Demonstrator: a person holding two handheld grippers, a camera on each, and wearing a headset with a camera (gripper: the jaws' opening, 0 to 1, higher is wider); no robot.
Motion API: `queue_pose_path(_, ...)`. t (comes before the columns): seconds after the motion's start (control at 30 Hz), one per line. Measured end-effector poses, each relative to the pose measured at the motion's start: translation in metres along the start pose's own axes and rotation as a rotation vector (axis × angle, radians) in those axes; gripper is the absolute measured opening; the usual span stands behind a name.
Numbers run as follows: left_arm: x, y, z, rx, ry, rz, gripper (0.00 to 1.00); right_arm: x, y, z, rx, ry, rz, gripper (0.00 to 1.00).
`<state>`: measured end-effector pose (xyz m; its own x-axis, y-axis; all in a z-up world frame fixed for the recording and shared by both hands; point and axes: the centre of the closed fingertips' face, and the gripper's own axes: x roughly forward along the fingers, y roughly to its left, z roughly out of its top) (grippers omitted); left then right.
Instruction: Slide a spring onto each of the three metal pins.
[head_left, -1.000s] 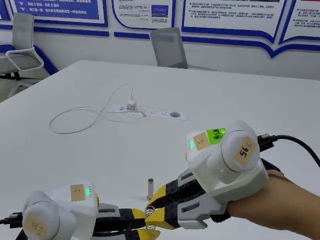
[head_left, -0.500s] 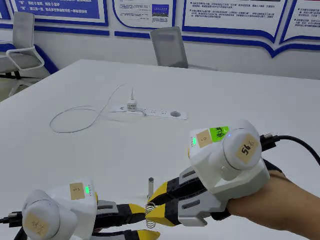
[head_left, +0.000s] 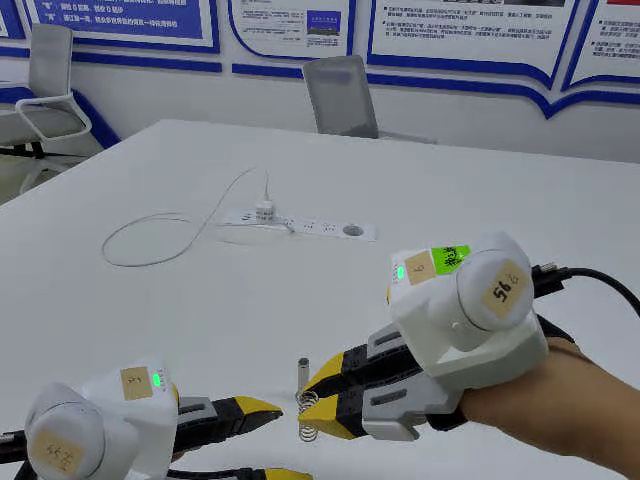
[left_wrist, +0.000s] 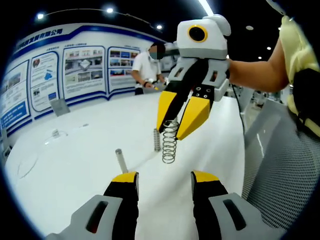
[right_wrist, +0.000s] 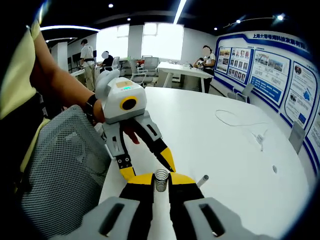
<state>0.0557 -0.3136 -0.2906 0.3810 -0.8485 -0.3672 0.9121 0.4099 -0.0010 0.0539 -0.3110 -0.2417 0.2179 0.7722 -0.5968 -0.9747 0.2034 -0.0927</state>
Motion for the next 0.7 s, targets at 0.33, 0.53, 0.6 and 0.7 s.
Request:
queue_pose_path(0.33, -0.003, 0.005, -0.001, -0.013, -0.008, 0.026, 0.5, -0.004, -0.016, 0.005, 0.019, -0.02, -0.052, 0.12)
queue_pose_path(0.53, -0.004, 0.007, -0.002, -0.018, -0.009, 0.031, 0.51, -0.005, -0.029, 0.008, 0.036, -0.032, -0.102, 0.12)
queue_pose_path(0.6, -0.004, 0.007, -0.002, -0.019, -0.009, 0.033, 0.52, -0.005, -0.035, 0.008, 0.042, -0.035, -0.122, 0.12)
queue_pose_path(0.7, -0.004, 0.008, -0.003, -0.022, -0.01, 0.036, 0.53, -0.006, -0.044, 0.008, 0.053, -0.04, -0.158, 0.12)
